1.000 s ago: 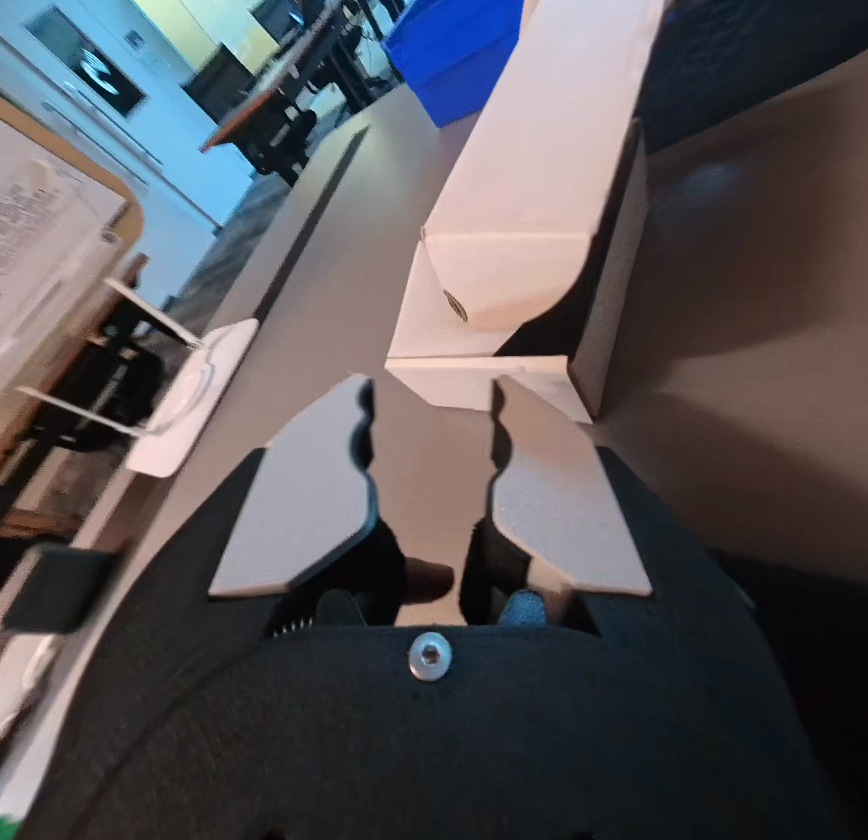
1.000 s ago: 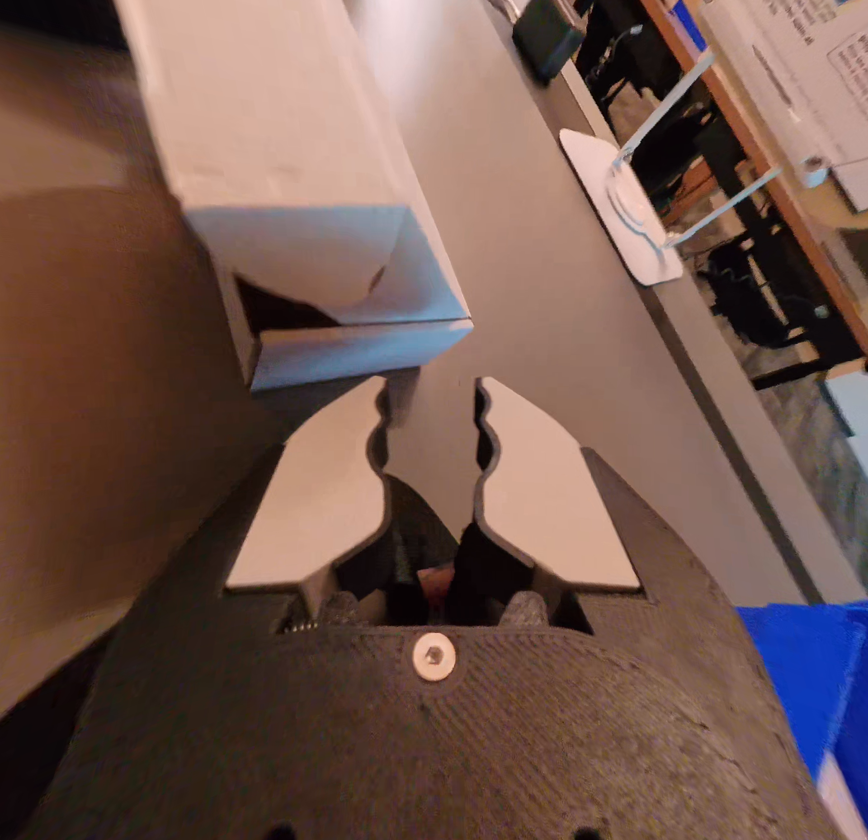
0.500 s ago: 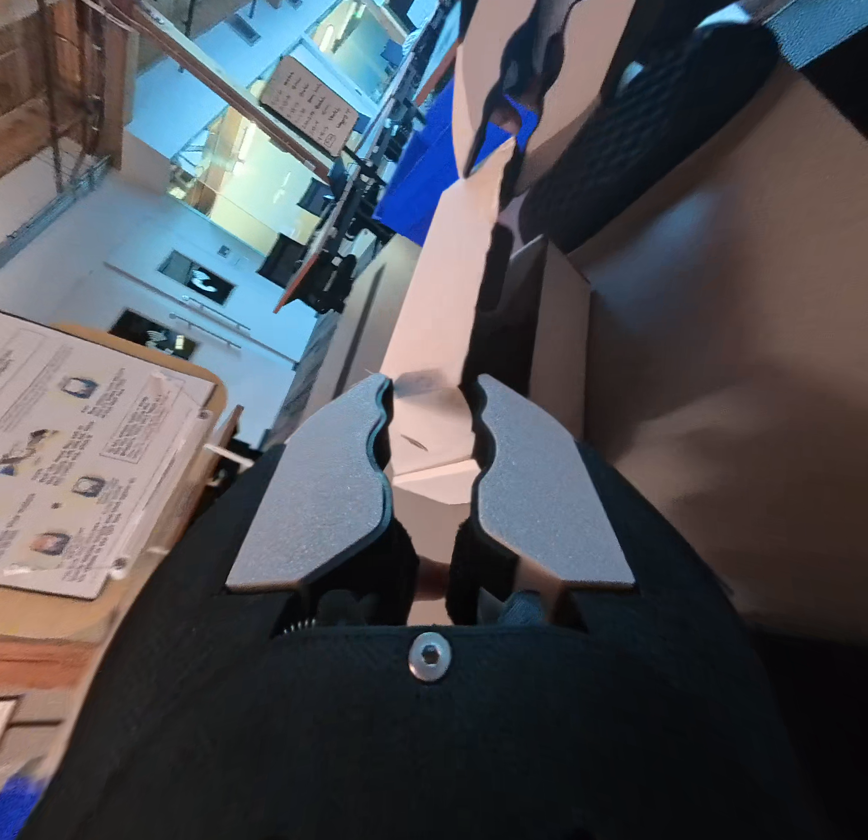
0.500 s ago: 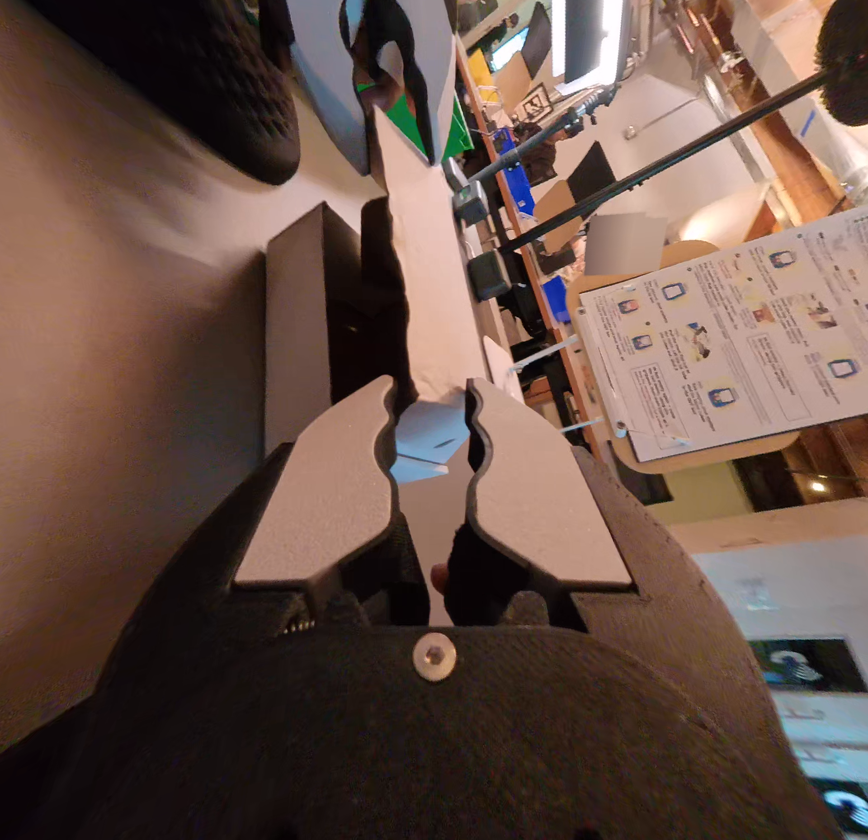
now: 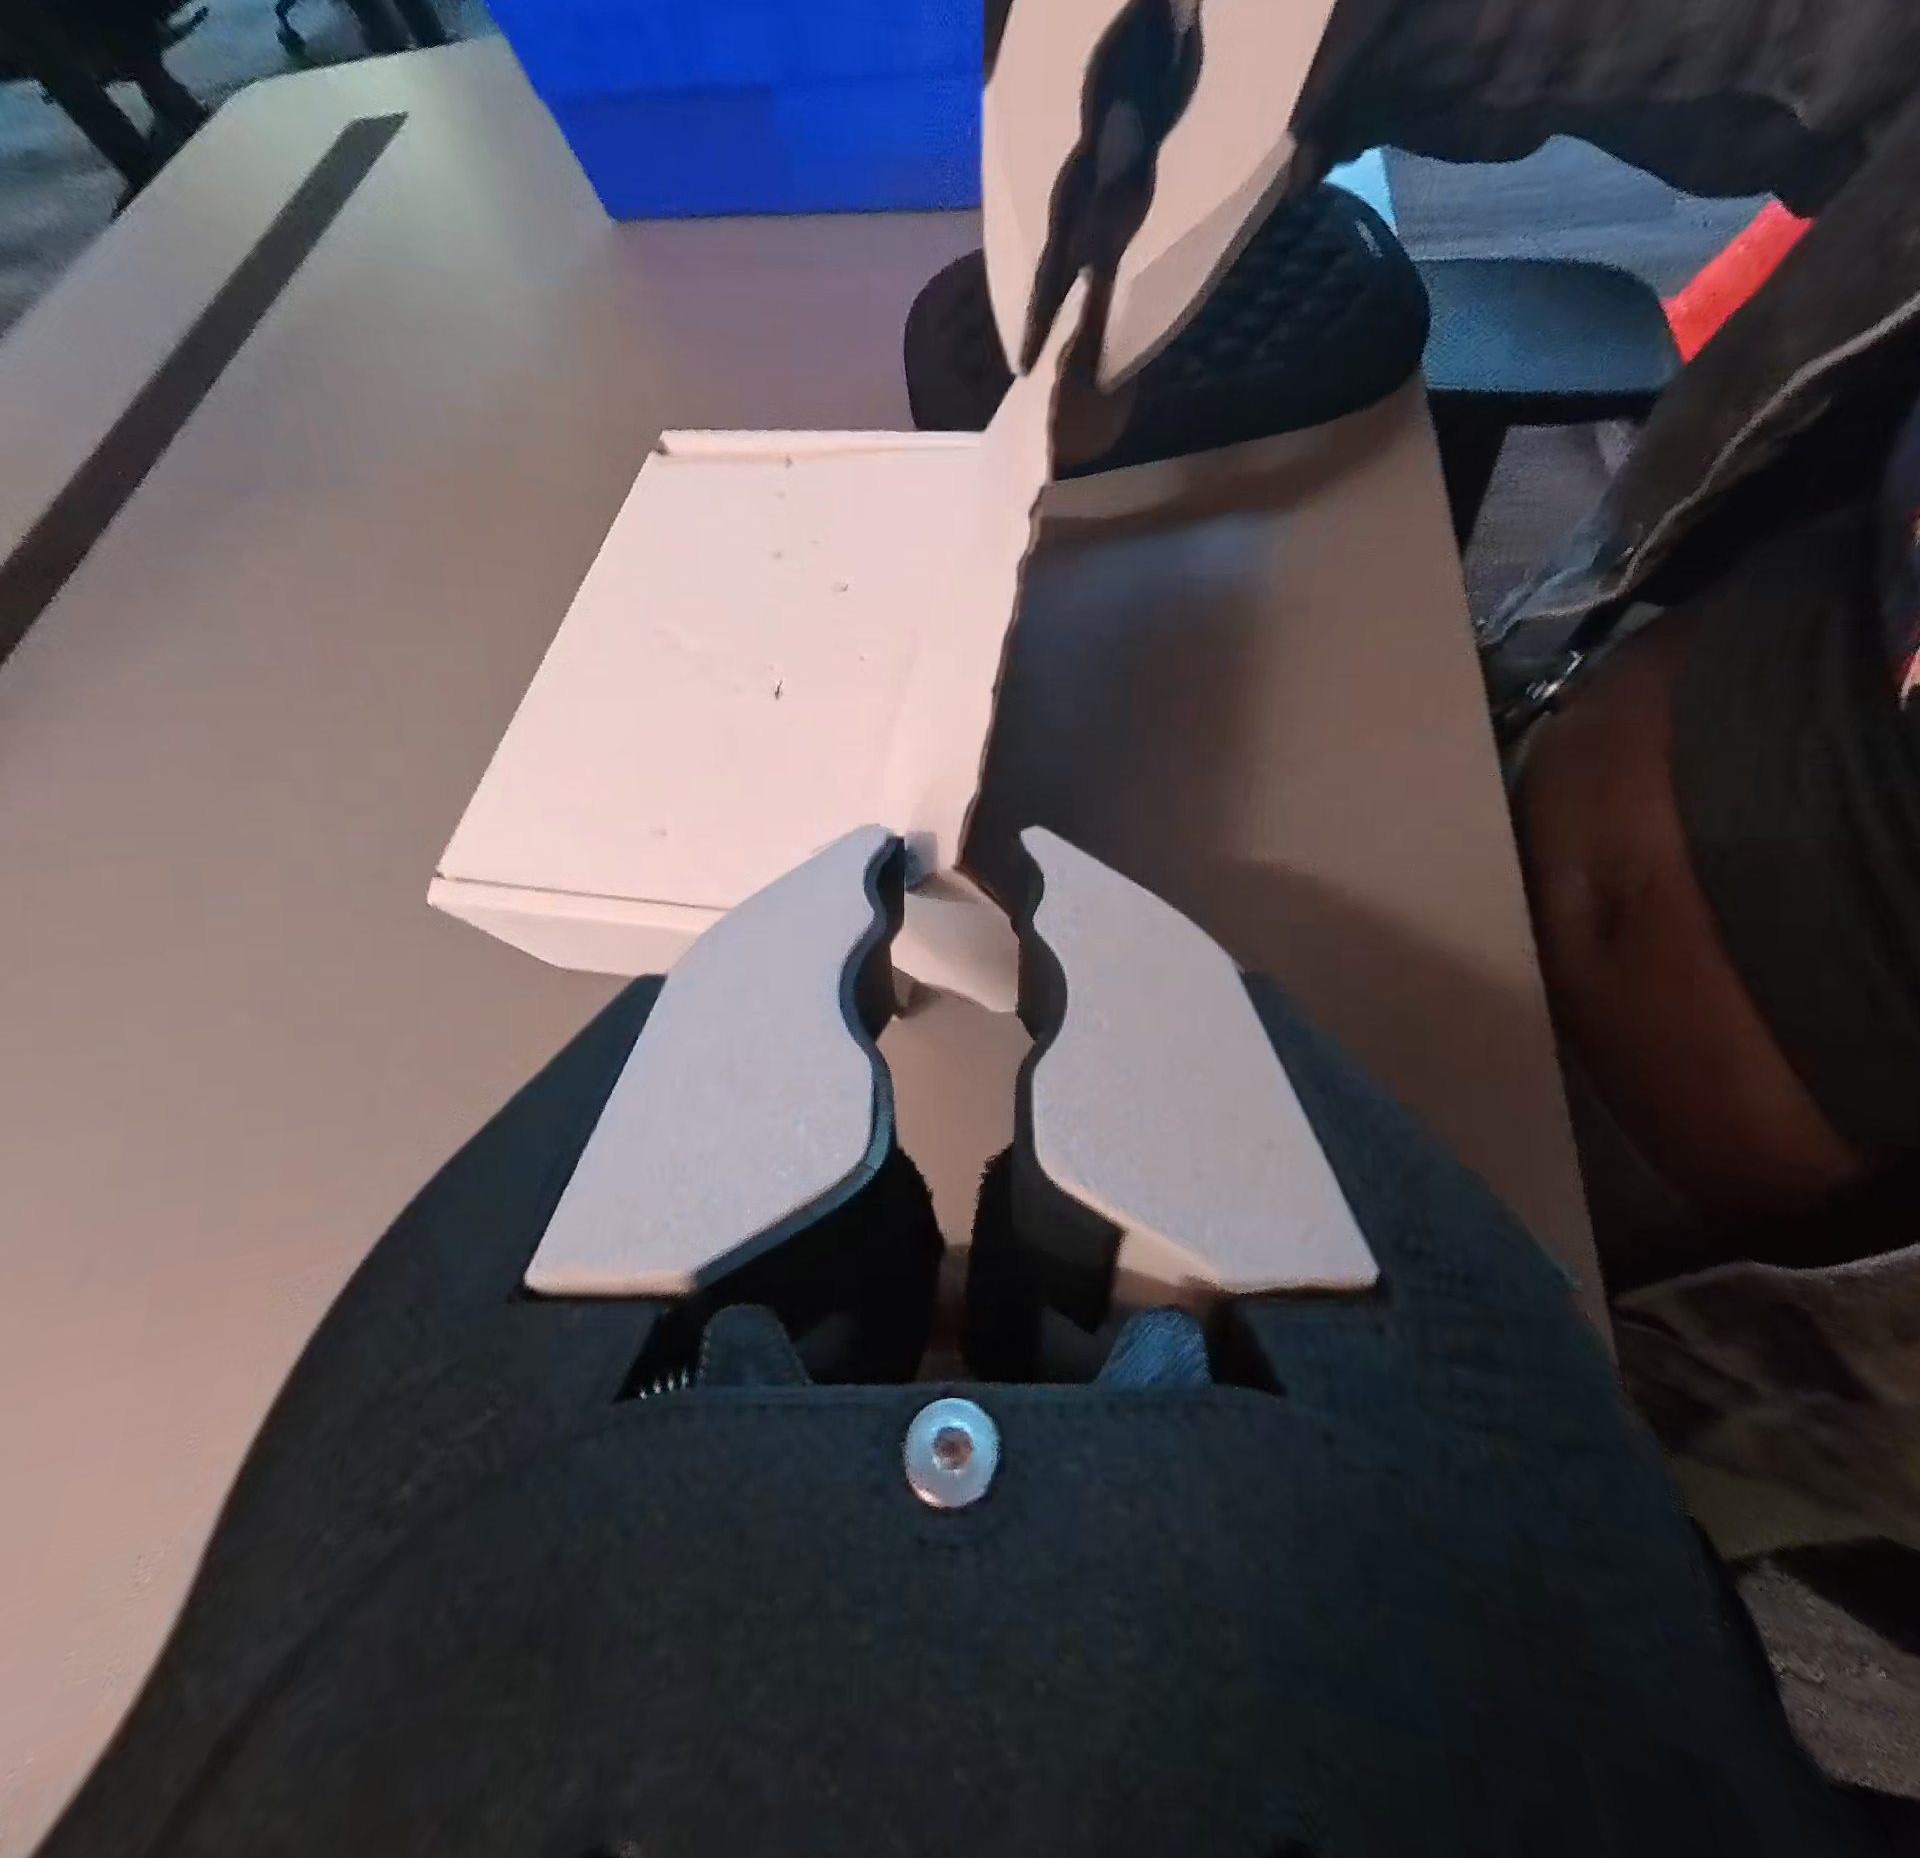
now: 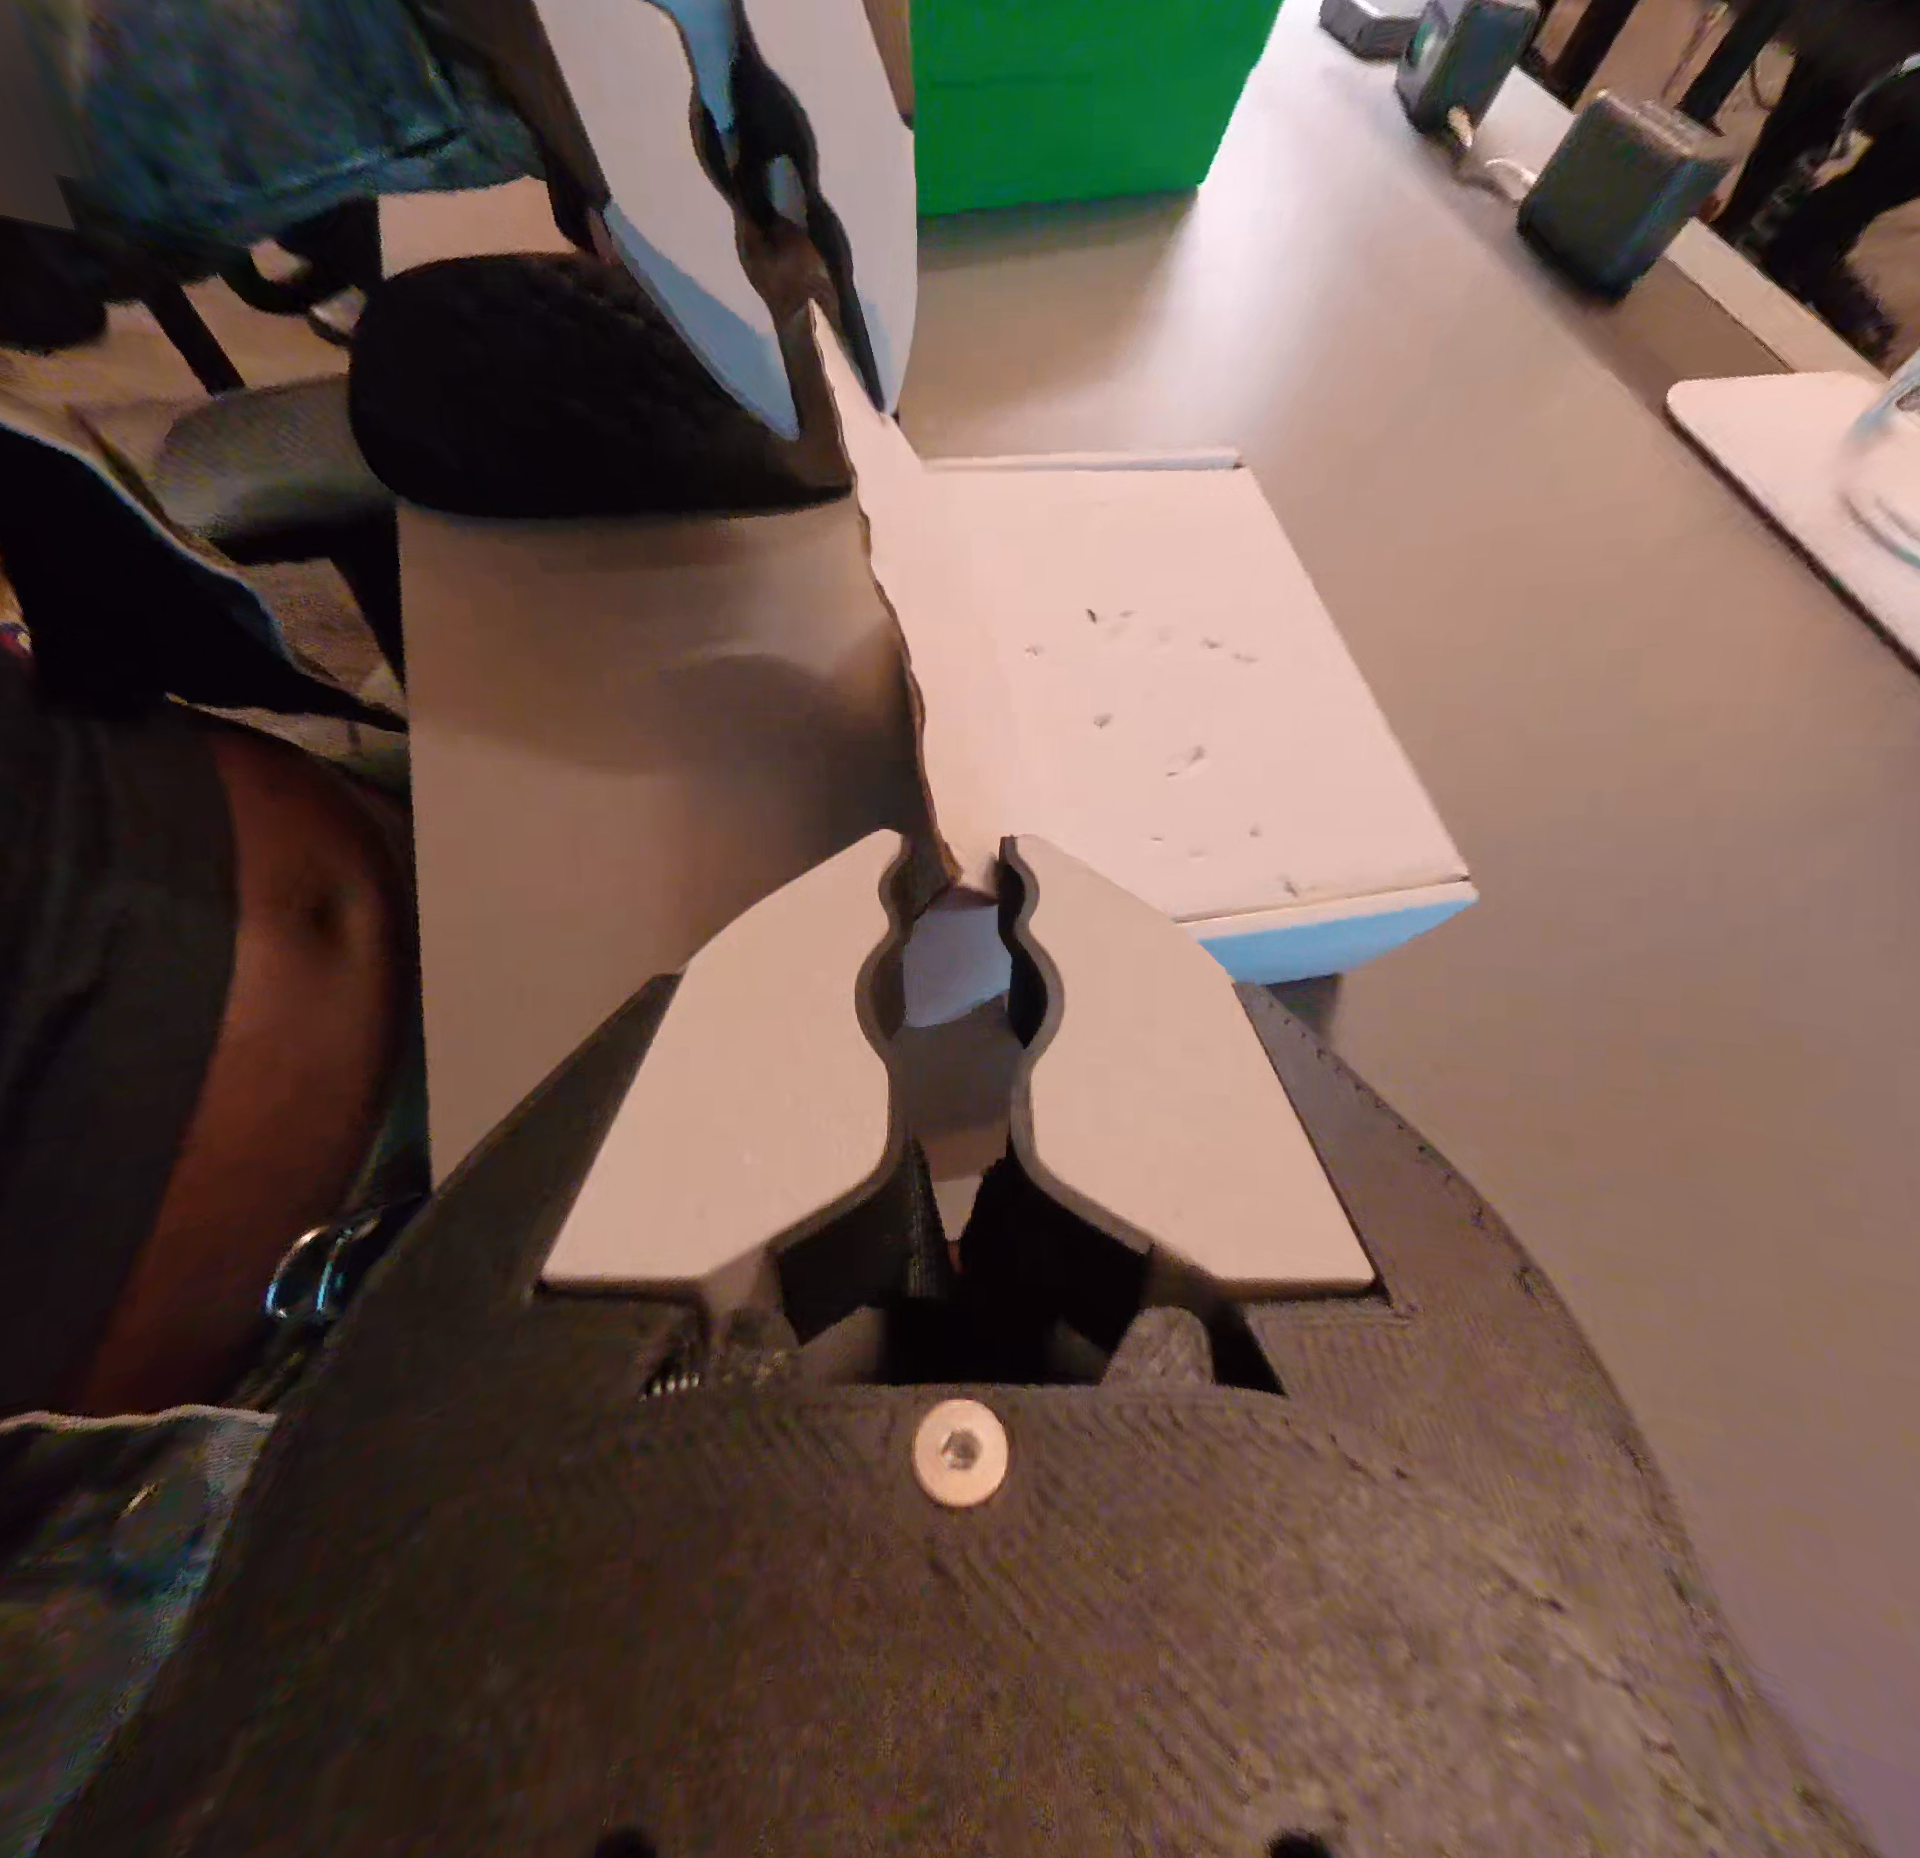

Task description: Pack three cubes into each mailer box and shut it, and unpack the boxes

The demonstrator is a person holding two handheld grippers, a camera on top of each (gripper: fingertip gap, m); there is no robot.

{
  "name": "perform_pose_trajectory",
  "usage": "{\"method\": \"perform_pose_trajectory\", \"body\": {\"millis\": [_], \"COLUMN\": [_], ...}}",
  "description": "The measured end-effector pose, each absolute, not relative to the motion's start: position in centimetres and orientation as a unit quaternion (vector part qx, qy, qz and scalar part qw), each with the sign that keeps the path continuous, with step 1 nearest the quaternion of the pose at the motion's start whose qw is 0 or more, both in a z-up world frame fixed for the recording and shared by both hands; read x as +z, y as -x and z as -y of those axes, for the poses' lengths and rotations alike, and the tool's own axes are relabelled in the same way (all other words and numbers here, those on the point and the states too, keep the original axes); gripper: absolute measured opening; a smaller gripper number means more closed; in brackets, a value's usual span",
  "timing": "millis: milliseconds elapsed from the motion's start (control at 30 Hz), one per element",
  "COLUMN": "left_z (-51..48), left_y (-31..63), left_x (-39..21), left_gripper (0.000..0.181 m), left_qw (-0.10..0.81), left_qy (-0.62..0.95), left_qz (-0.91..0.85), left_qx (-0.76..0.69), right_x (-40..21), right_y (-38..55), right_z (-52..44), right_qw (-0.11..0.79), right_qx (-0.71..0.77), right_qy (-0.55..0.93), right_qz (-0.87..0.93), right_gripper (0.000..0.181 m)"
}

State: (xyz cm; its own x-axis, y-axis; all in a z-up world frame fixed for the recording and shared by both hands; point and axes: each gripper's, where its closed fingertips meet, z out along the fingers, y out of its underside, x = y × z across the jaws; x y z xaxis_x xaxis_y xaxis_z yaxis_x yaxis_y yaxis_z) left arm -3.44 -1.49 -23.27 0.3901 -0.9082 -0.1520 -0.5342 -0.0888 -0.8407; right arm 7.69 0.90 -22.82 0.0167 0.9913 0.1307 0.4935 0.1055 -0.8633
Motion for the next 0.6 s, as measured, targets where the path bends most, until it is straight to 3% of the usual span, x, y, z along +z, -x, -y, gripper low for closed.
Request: {"method": "perform_pose_trajectory", "body": {"millis": [467, 533, 600], "left_z": [1.4, 1.8, 2.5], "left_y": [2.5, 2.5, 2.8], "left_x": [-24.1, -24.5, -25.0], "left_gripper": [0.021, 0.037, 0.06], "left_qw": [0.458, 0.446, 0.433], "left_qy": [0.7, 0.701, 0.7], "left_qz": [-0.512, -0.521, -0.535], "left_qx": [-0.196, -0.195, -0.192], "right_x": [-23.5, -23.7, -24.0], "right_y": [-8.4, -8.5, -9.1], "right_z": [-2.6, -2.5, -2.4], "right_qw": [0.426, 0.42, 0.412], "right_qx": [0.262, 0.254, 0.241], "right_qy": [0.59, 0.588, 0.589], "right_qz": [0.634, 0.643, 0.652], "right_gripper": [0.014, 0.02, 0.045]}}
